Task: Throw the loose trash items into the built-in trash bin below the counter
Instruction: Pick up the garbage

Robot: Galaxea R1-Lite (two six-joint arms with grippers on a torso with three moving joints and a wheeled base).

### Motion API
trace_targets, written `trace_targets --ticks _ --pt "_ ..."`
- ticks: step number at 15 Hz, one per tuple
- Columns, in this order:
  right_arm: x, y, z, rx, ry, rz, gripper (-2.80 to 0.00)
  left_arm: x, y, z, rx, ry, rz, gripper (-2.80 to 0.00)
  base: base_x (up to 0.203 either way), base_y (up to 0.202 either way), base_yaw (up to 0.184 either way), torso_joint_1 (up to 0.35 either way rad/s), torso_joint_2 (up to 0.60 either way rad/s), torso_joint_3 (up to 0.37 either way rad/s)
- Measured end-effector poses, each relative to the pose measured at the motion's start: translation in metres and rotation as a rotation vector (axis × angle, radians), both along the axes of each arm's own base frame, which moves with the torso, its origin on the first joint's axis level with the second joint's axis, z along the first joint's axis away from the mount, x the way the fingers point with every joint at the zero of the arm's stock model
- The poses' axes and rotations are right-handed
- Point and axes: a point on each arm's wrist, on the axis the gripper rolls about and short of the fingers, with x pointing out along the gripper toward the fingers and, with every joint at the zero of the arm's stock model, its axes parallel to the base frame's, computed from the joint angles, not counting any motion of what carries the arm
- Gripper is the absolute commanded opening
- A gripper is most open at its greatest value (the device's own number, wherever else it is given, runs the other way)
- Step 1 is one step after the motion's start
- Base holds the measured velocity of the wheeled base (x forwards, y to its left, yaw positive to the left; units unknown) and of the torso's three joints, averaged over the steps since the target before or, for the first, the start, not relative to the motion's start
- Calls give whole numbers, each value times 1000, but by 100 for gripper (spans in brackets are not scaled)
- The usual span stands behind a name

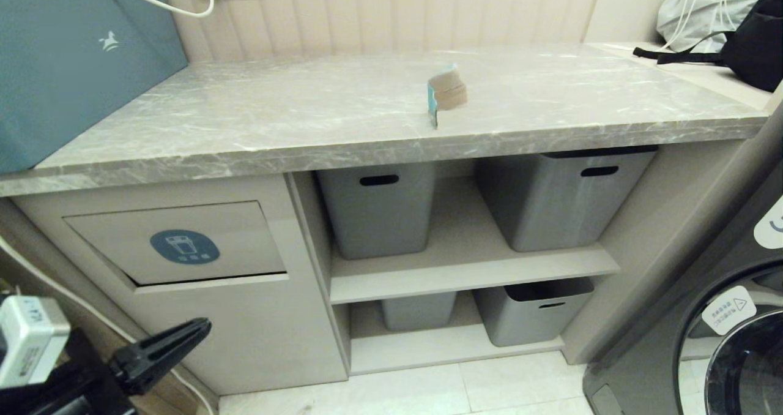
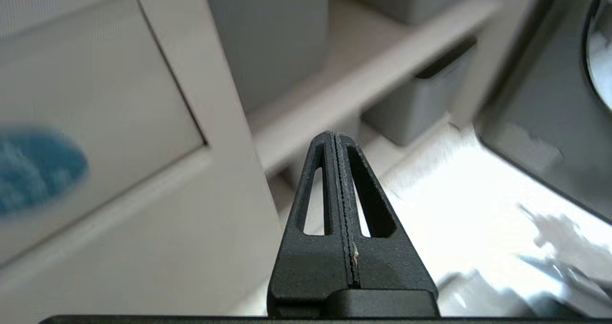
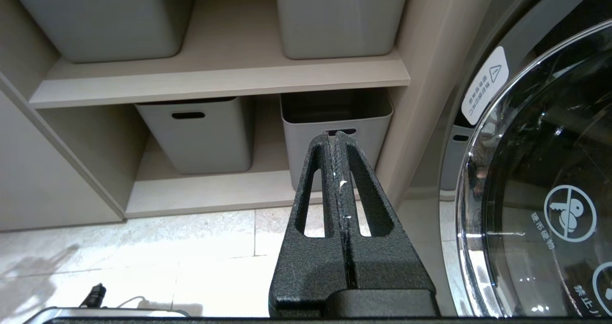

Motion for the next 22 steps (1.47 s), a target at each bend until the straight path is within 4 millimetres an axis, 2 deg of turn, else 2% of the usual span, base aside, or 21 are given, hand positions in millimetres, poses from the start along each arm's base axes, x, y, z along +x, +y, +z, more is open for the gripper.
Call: trace_targets --ticks 3,7,11,13,16,22 --pt "0 0 0 0 0 1 -280 -19 9 -2 -10 1 46 -280 0 0 0 0 0 0" --pt "0 0 0 0 0 1 -280 -62 20 -10 -13 -13 162 -280 0 0 0 0 0 0" --pt "0 0 0 0 0 1 -280 -108 26 -36 -20 -31 337 -280 0 0 0 0 0 0" --pt "0 0 0 0 0 1 -280 -123 29 -51 -36 -25 432 -280 0 0 0 0 0 0" --pt "0 0 0 0 0 1 -280 -134 31 -66 -76 -4 552 -280 0 0 0 0 0 0" --pt "0 0 0 1 0 1 -280 -137 31 -68 -96 -42 562 -280 0 0 0 0 0 0"
